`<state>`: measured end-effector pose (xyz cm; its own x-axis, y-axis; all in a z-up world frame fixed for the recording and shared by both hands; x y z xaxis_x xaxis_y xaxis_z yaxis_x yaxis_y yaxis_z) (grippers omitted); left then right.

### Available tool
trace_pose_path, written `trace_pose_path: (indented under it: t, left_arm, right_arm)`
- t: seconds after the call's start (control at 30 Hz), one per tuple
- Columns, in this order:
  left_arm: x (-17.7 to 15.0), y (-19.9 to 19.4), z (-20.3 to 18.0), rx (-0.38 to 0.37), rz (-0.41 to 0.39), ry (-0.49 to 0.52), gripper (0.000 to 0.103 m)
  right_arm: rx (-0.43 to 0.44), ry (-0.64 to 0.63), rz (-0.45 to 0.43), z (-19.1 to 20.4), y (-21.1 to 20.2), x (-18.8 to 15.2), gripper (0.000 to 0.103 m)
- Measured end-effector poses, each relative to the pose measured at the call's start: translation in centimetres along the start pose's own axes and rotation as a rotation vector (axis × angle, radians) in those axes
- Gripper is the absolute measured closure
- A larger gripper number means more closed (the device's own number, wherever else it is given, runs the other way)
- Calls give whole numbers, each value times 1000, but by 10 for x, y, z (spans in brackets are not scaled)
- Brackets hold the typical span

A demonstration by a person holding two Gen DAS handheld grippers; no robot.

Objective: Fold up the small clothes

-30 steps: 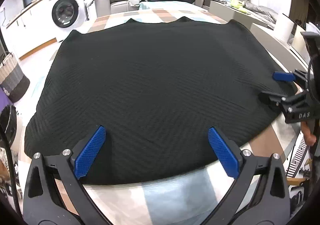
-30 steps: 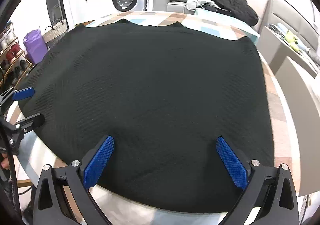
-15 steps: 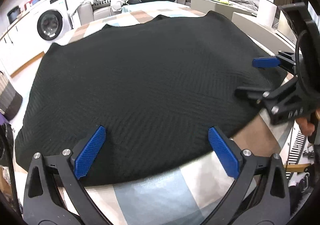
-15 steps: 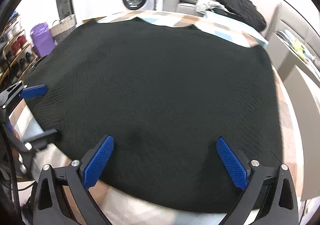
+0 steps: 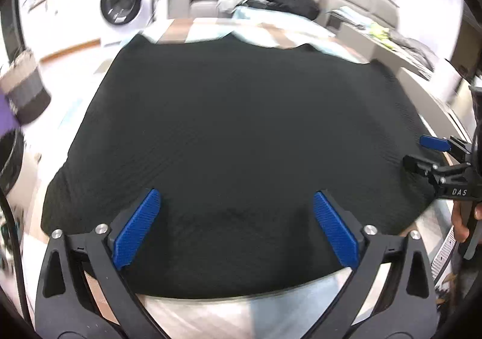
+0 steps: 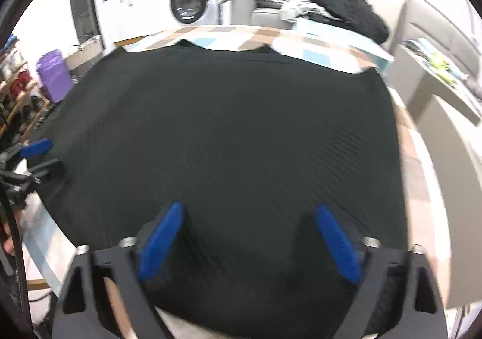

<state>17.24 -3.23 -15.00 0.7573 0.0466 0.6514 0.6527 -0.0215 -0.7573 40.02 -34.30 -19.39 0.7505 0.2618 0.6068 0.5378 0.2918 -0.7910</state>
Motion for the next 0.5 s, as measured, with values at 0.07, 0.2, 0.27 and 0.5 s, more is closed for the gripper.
trace_pose_path:
  t: [0.07,0.2,0.27,0.5]
  left_arm:
    - [2,2,4,14,-1,9,8]
    - [1,6,6,37,-4,20,13]
    - [1,6,9,38,-8,15,16]
    - [-5,1,9,39,-16,13,18]
  right_arm:
    - [14,-9,11,8,9,8,34]
    - [-9,-44,-9,9,15,15,38]
    - [2,-19,-19,1,12,14,37]
    - [-54,81,-21,-44,-6,-7,32]
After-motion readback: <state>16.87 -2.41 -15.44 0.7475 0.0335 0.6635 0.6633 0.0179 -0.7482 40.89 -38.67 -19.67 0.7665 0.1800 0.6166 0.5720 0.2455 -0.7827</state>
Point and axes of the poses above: each gripper's, at about its wrist camera, not at the fingertips, and y roughly the way its jaws point, z to its left, x to its top, the point moved 9 cm from there along y, roughly the way its jaws point, and after that the axes turned 5 degrees about x, right-handed, at the moved point
